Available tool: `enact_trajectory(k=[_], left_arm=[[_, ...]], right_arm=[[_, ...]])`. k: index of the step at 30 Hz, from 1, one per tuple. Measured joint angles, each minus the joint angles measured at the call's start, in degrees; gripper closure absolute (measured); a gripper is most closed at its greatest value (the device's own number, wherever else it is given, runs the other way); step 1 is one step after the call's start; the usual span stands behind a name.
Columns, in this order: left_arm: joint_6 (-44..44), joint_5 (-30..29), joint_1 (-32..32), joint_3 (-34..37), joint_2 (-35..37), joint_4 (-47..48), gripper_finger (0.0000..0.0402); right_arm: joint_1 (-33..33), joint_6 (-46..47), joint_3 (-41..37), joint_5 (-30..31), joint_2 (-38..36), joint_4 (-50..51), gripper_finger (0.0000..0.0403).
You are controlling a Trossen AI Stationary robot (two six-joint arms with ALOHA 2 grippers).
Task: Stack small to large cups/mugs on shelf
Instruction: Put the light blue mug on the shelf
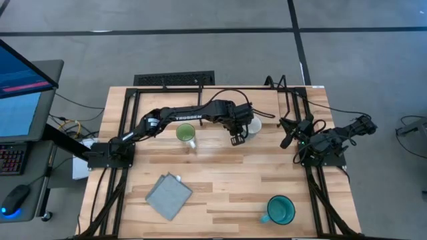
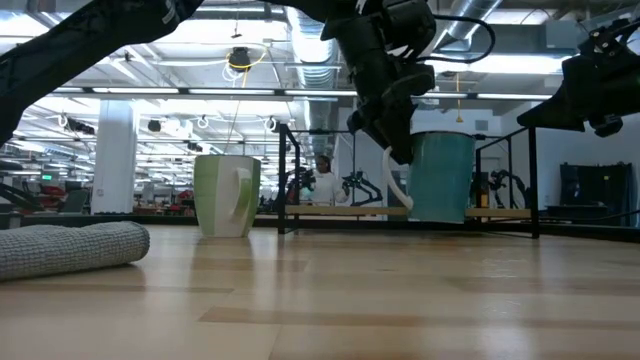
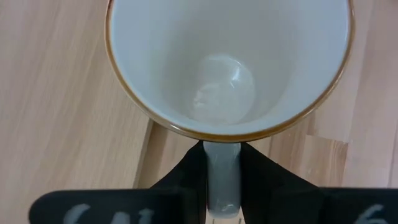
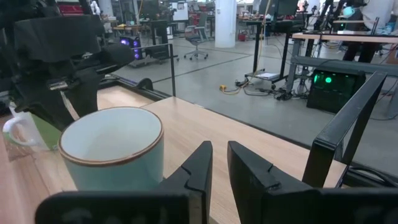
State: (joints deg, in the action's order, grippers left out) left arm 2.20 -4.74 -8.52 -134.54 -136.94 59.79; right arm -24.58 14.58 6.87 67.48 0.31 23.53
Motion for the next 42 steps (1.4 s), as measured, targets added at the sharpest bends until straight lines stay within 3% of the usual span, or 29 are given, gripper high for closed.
enact_trajectory(k=[15,22,30,42], left_arm=[[0.22,1.05,-0.18,-0.07,2.36,0.16,0.0357],[3.39,-2.16,-1.55,-0.31,3.54,2.0,0.0358],[10.4,-7.51,-3.56,-0.46,5.57,4.82,0.0358],[28.5,-13.04,-7.27,-0.44,6.21,9.15,0.0358]], right_arm=[[0.0,-0.01,0.0,0.02,-0.02,0.0,0.0329],[0.0,-0.01,0.02,0.02,0.0,0.0,0.0329],[0.0,-0.01,0.01,0.01,0.0,0.0,0.0329],[0.0,-0.03,0.0,0.0,0.0,0.0,0.0329]])
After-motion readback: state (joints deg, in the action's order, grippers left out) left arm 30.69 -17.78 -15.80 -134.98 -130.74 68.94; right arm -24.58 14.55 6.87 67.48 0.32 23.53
